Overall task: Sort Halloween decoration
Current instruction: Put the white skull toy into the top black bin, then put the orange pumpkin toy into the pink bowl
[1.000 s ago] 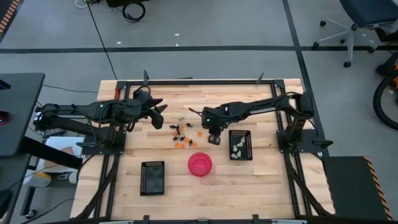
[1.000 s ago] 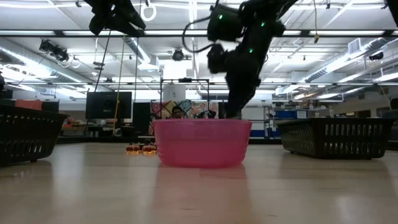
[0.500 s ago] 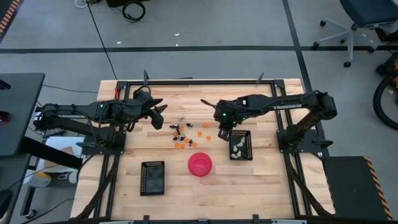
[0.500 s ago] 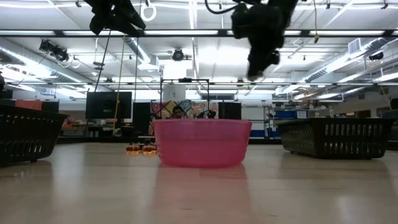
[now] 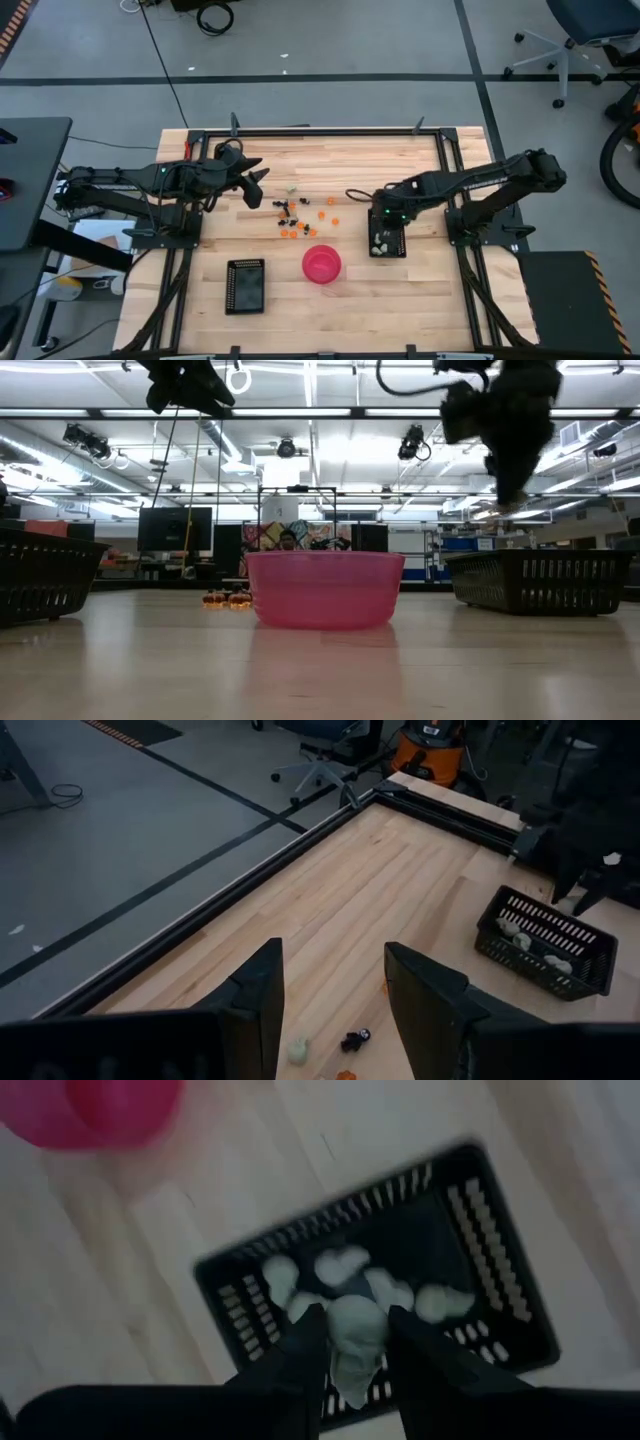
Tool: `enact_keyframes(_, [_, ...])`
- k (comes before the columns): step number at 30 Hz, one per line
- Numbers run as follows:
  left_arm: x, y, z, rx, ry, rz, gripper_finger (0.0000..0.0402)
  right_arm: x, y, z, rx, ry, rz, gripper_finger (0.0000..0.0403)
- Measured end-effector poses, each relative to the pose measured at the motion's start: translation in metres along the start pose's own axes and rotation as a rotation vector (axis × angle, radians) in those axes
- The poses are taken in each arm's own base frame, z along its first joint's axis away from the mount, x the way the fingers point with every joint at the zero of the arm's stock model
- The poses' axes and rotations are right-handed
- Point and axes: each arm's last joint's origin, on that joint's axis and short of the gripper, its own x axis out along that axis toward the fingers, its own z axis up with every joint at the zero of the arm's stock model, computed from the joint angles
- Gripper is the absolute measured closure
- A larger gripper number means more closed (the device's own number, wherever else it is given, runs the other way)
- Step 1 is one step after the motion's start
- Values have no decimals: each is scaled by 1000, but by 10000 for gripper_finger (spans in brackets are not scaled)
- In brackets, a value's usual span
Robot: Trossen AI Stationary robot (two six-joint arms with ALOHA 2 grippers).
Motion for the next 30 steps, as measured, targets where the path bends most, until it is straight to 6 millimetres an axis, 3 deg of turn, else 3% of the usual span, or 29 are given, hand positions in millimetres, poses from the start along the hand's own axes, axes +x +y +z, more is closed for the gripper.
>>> enact_keyframes(7, [0,-1,3,-16,-29,-10,253,34,-11,-17,26,11,51,277])
enact_keyframes(14, [0,-2,7,4,-65,-22,253,39,-19,-15,35,37,121,229])
enact_keyframes(20, [-1,-4,13,-37,-119,-42,253,29,-17,-5,0,-15,102,223])
enact_keyframes(30, [-3,-8,26,-39,-236,-76,253,-9,-14,31,-71,-198,105,227])
